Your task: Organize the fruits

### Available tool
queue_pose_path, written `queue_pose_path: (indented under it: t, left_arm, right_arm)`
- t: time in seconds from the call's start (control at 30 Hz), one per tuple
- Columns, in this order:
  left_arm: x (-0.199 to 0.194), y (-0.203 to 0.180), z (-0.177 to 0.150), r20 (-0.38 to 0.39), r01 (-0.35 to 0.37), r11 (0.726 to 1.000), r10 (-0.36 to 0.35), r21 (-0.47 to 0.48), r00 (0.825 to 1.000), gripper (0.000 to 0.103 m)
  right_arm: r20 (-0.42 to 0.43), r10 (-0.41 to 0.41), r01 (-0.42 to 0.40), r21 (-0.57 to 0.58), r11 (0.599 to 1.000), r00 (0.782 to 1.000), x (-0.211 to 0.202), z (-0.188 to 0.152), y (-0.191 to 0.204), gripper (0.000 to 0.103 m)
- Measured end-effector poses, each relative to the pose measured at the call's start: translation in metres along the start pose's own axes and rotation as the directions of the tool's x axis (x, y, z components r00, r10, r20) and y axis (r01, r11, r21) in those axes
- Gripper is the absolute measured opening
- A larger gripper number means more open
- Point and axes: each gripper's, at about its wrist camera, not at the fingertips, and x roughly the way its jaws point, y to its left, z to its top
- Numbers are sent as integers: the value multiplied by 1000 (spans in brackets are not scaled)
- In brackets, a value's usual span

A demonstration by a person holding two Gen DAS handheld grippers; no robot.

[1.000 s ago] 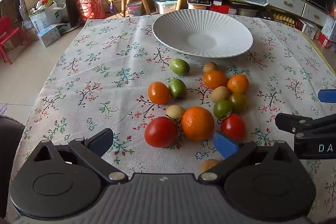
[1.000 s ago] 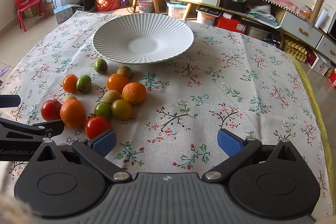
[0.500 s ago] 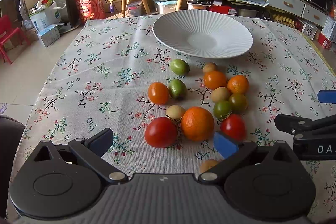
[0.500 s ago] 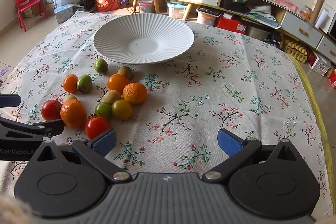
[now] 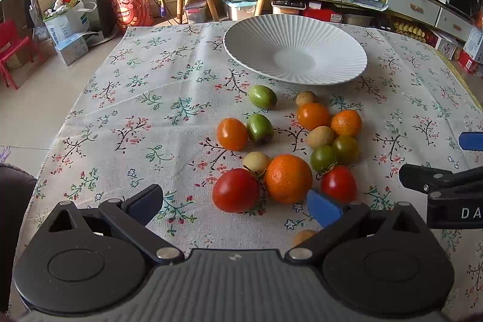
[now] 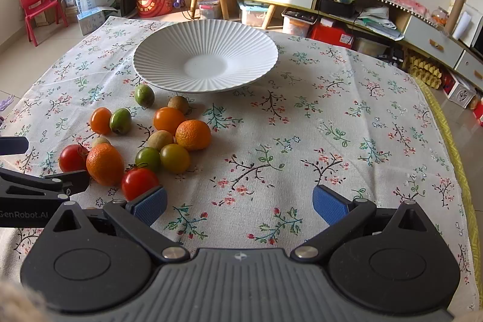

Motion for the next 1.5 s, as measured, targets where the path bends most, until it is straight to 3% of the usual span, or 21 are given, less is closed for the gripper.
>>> queue_pose_path:
  t: [0.4, 0.77, 1.07, 1.27, 1.5]
  left_arm:
    - [2, 11, -3, -12, 8, 1000, -9, -16, 1000, 95]
    - [22, 38, -13, -40, 45, 999, -46, -29, 998, 94]
    - [34, 39, -25, -17, 82, 997, -82, -10, 996, 83]
    - [32, 38, -31, 47, 90, 996, -91, 6, 995, 79]
    - [29, 37, -31, 93, 110, 994, -111, 20, 989, 56]
  right_arm:
    - [8, -6, 6, -7, 1000, 1000, 3, 0, -1, 103]
    - [-41, 84, -85, -7, 996, 996, 28, -1, -9, 103]
    - [-73, 118, -125, -104, 987, 990, 51, -9, 0, 103]
    - [-9, 166, -166, -133, 977, 986, 55, -12, -3, 103]
    - [-17, 202, -202, -191, 961, 979, 55, -8, -6, 103]
